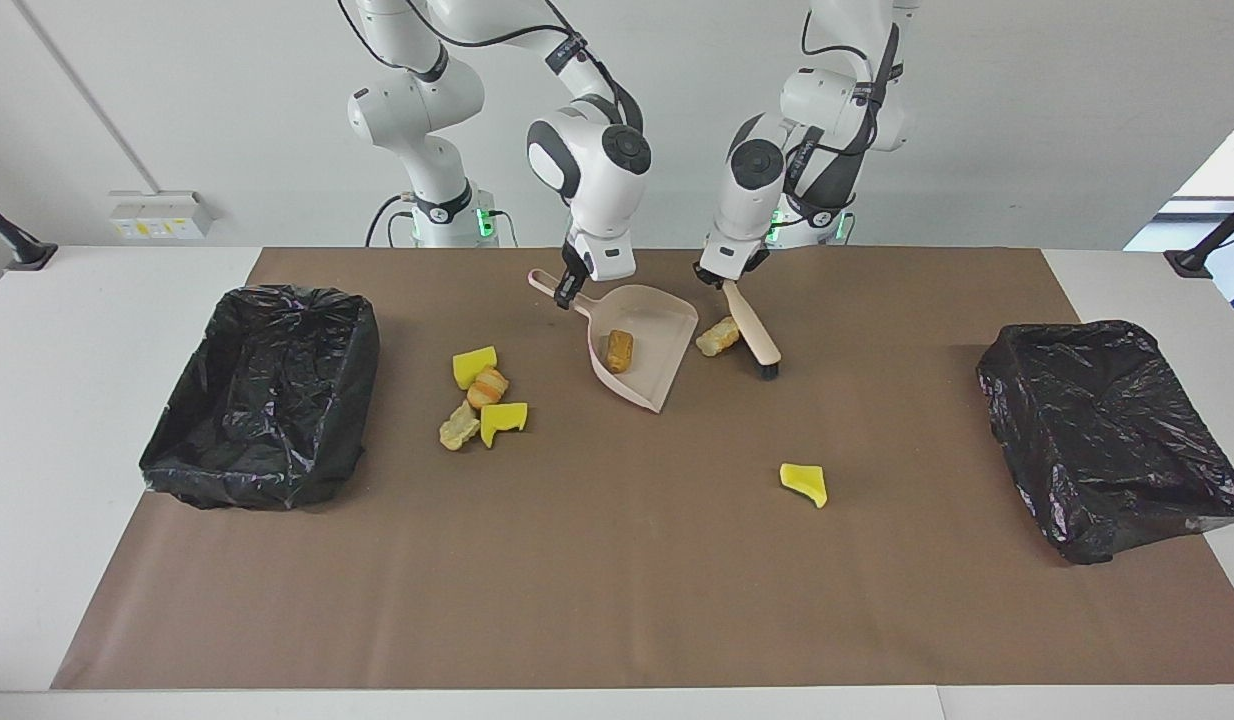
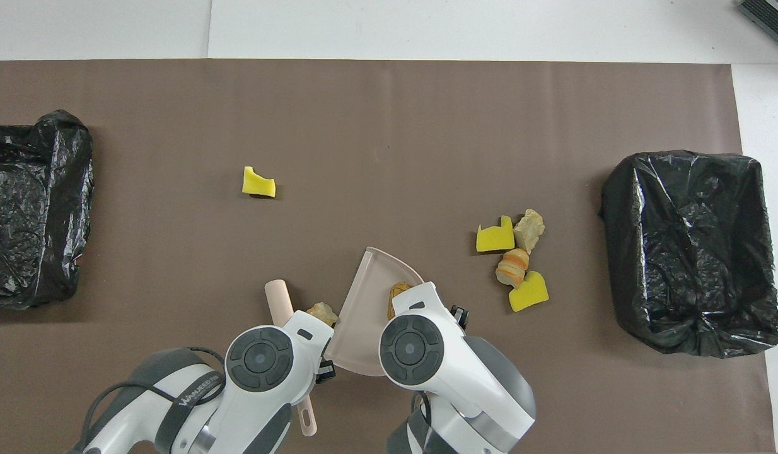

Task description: Sweep and dump trash in bin

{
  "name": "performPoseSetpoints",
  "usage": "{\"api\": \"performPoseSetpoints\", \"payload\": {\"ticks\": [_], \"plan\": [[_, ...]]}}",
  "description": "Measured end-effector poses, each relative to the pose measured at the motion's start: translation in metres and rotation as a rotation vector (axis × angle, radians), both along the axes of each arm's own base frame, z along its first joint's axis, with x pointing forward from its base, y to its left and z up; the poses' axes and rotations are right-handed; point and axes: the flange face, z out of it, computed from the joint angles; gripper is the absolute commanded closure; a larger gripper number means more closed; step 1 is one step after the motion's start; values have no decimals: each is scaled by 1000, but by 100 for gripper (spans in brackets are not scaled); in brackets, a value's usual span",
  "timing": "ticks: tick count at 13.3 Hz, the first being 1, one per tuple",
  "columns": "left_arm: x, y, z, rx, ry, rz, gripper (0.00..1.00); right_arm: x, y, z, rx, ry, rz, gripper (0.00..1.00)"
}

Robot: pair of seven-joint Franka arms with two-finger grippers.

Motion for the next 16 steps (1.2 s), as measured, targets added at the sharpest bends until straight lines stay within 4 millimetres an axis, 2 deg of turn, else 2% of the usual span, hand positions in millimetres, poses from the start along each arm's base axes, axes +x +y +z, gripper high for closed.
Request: {"api": "performPoseSetpoints", "payload": {"ticks": [2, 5, 7, 9, 13, 16], "plan": [[0, -20, 5, -53, -3, -175, 100, 0, 0, 0, 0, 0, 0, 100], [-10, -36, 9, -122, 5, -397, 100, 0, 0, 0, 0, 0, 0, 100], [-19, -45, 10, -128, 13, -452, 100, 0, 0, 0, 0, 0, 0, 100], [-18, -47, 20, -126, 38, -476, 100, 0, 0, 0, 0, 0, 0, 100], [15, -29, 50, -136, 22, -440, 100, 0, 0, 0, 0, 0, 0, 100], [55, 5, 56, -71, -34, -452, 100, 0, 0, 0, 0, 0, 0, 100]]}}
